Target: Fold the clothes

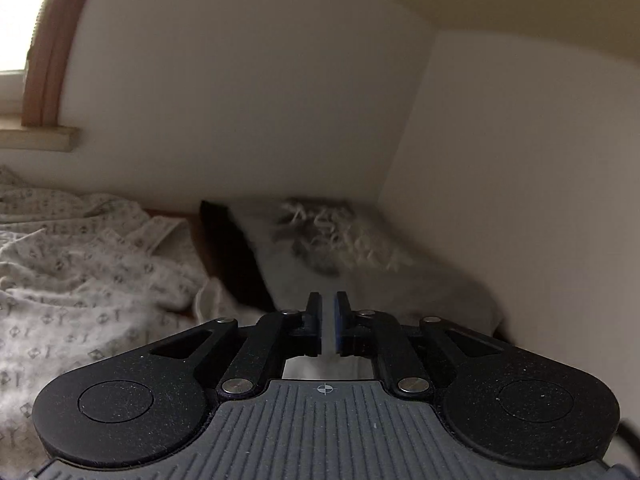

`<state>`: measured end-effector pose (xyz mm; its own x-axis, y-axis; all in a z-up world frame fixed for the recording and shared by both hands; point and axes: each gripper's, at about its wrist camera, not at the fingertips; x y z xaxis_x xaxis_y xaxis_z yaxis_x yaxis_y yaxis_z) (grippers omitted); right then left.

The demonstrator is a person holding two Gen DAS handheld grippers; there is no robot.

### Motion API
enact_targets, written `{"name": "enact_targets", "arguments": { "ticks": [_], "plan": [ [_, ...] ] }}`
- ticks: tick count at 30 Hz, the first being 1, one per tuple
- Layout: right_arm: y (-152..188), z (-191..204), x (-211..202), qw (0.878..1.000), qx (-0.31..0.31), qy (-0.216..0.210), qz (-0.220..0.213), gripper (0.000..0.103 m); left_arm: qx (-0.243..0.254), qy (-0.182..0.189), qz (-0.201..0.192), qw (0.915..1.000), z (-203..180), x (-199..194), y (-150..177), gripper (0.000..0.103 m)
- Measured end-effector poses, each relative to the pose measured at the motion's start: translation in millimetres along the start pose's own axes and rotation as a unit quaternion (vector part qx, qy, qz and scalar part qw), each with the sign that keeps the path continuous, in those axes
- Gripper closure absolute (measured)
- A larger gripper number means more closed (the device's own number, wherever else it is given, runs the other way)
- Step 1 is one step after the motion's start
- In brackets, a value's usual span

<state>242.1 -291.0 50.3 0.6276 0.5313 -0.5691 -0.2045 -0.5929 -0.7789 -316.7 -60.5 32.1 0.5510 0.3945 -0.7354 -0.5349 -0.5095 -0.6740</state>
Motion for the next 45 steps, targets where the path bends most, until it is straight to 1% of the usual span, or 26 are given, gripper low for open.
{"name": "enact_targets", "arguments": {
  "ticks": [1, 2, 3, 4, 6, 8, 10, 11, 13, 14, 16, 19, 21, 23, 28, 31, 34, 39, 45],
  "plan": [
    [2.4, 6.9, 1.6, 1.0, -0.002, -0.02, -0.002, 0.09, 0.004, -0.003, 0.003, 1.0, -1.8, 4.2, -2.5, 0.0],
    [3.9, 18.1, 1.5, 0.999, -0.007, -0.047, -0.008, 0.08, 0.008, -0.005, 0.005, 0.9999, -3.5, 8.4, -5.0, 0.0],
    [4.3, 31.1, 1.0, 0.997, -0.012, -0.081, -0.014, 0.067, 0.013, -0.008, 0.008, 0.9999, -4.8, 12.4, -7.3, 0.0],
    [3.8, 45.4, 0.9, 0.992, -0.017, -0.122, -0.017, 0.063, 0.018, -0.01, 0.011, 0.9997, -6.2, 16.4, -9.6, 0.0],
    [0.7, 77.8, 2.9, 0.977, -0.031, -0.21, -0.014, 0.062, 0.041, -0.025, 0.019, 0.9987, -9.4, 24.9, -14.5, 0.0],
    [-2.8, 114.2, 7.2, 0.96, -0.055, -0.276, -0.003, 0.062, 0.063, -0.044, 0.027, 0.9967, -10.0, 31.1, -16.7, 0.0],
    [-6.9, 149.5, 11.7, 0.944, -0.09, -0.317, 0.006, 0.062, 0.071, -0.05, 0.032, 0.9957, -7.1, 34.2, -18.9, 0.0],
    [-8.8, 165.6, 13.8, 0.938, -0.107, -0.328, 0.009, 0.061, 0.075, -0.053, 0.035, 0.9951, -5.7, 35.7, -19.9, 0.0],
    [-12.1, 190.7, 13.5, 0.932, -0.135, -0.337, 0.016, 0.059, 0.072, -0.044, 0.038, 0.9957, -0.7, 37.0, -21.2, 0.0],
    [-13.4, 199.3, 16.3, 0.929, -0.146, -0.341, 0.02, 0.056, 0.072, -0.045, 0.04, 0.9956, 0.8, 38.5, -21.3, 0.0],
    [-14.5, 213.5, 17.8, 0.925, -0.16, -0.343, 0.03, 0.056, 0.073, -0.048, 0.041, 0.9954, 3.4, 41.3, -21.4, 0.0],
    [-9.6, 219.8, 22.5, 0.926, -0.168, -0.335, 0.047, 0.056, 0.067, -0.038, 0.038, 0.9963, 8.3, 44.8, -23.9, 0.0],
    [-7.1, 218.4, 27.3, 0.926, -0.161, -0.337, 0.054, 0.051, 0.065, -0.031, 0.039, 0.9966, 11.7, 47.8, -26.8, 0.0],
    [-4.5, 213.1, 28.4, 0.926, -0.147, -0.342, 0.06, 0.051, 0.063, -0.025, 0.04, 0.9969, 15.1, 50.7, -29.8, 0.0],
    [-0.1, 215.2, 29.4, 0.93, -0.136, -0.336, 0.062, 0.049, 0.062, -0.017, 0.042, 0.997, 23.4, 60.5, -40.1, 0.0],
    [-2.5, 215.1, 33.9, 0.936, -0.123, -0.323, 0.062, 0.049, 0.067, -0.011, 0.043, 0.9968, 30.2, 68.2, -48.8, 0.0],
    [-8.0, 215.2, 44.5, 0.94, -0.113, -0.316, 0.065, 0.049, 0.068, -0.008, 0.044, 0.9967, 38.0, 76.5, -57.3, 0.0],
    [-17.1, 219.2, 58.7, 0.943, -0.103, -0.31, 0.063, 0.049, 0.069, -0.006, 0.043, 0.9967, 47.0, 85.4, -67.1, 0.0],
    [-18.9, 221.8, 61.4, 0.945, -0.101, -0.306, 0.062, 0.049, 0.068, -0.007, 0.043, 0.9967, 50.4, 87.0, -70.2, 0.0]
  ]
}}
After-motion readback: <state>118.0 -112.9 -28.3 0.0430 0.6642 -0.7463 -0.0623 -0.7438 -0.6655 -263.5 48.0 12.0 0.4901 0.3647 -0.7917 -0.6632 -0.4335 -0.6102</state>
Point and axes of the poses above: each gripper's, at about its wrist camera, not at the fingertips, and x roughly the way its jaws point, z to its left, y to its underside, and after that the axes turned 12 degrees about z, right-handed
